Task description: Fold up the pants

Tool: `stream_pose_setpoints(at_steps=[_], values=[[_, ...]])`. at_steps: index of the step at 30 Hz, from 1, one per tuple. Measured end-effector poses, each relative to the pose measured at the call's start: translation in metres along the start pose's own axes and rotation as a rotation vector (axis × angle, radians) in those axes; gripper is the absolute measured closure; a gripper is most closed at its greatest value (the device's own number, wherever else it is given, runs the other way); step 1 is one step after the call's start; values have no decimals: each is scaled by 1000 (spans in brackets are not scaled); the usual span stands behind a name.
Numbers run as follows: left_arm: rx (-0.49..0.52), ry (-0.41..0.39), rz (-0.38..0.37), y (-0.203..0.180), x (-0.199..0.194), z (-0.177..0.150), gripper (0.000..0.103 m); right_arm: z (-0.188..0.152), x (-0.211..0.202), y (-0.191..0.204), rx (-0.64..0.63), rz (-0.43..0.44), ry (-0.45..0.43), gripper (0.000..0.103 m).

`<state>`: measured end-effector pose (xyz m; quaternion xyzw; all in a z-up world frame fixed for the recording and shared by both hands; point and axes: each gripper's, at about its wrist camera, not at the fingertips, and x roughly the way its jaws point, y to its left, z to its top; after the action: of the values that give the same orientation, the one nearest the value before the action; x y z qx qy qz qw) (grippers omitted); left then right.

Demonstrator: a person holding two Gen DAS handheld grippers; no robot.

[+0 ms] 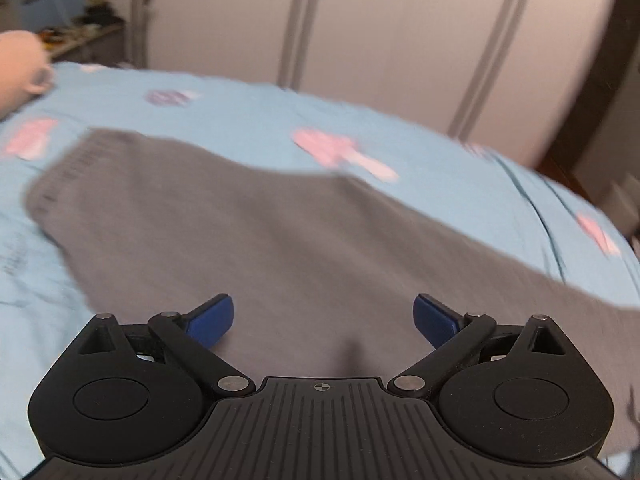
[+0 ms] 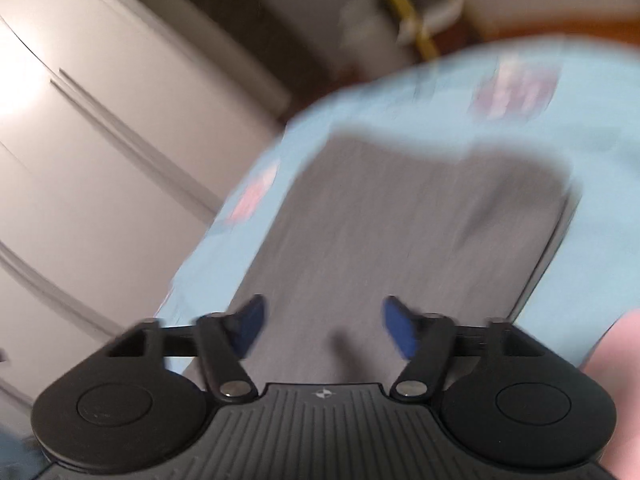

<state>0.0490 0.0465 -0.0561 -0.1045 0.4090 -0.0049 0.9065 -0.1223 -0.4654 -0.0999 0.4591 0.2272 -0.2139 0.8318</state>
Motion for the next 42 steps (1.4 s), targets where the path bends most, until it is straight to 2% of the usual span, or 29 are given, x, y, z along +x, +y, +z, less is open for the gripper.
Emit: stream_pose_setpoints(at_steps=[2, 4, 6, 8, 12, 18, 23, 29, 33, 39, 40, 42], values=[[30, 45, -1, -14, 11, -8, 3, -1, 11, -12, 41, -31, 61, 26], [63, 89, 22, -20, 20, -11, 3, 2, 12, -23, 86, 19, 55, 22], [63, 140, 26, -19, 28, -10, 3, 2, 11, -27, 106, 68, 56, 10], [21, 201, 45, -12, 38, -12, 3, -1, 13, -22, 58, 89, 61, 3], [-49, 257, 50, 0, 45, -18, 3, -5, 19, 1, -107, 18, 90, 3], [-31, 253, 96, -3, 46, -20, 3, -4, 21, 4, -152, 6, 102, 3], [-21, 273, 112, -6, 53, -19, 3, -14, 34, 20, -287, -70, 108, 3], [-18, 292, 109, -5, 60, -16, 2, -35, 44, 42, -507, -184, 114, 3], [-14, 300, 111, -6, 60, -15, 2, -45, 47, 48, -607, -229, 115, 3], [-10, 310, 118, -5, 66, -13, 2, -39, 45, 42, -631, -209, 115, 3], [-14, 309, 117, -4, 66, -13, 2, -31, 41, 36, -607, -210, 97, 3], [-18, 305, 117, -4, 66, -14, 2, -9, 29, 13, -475, -243, 16, 3]])
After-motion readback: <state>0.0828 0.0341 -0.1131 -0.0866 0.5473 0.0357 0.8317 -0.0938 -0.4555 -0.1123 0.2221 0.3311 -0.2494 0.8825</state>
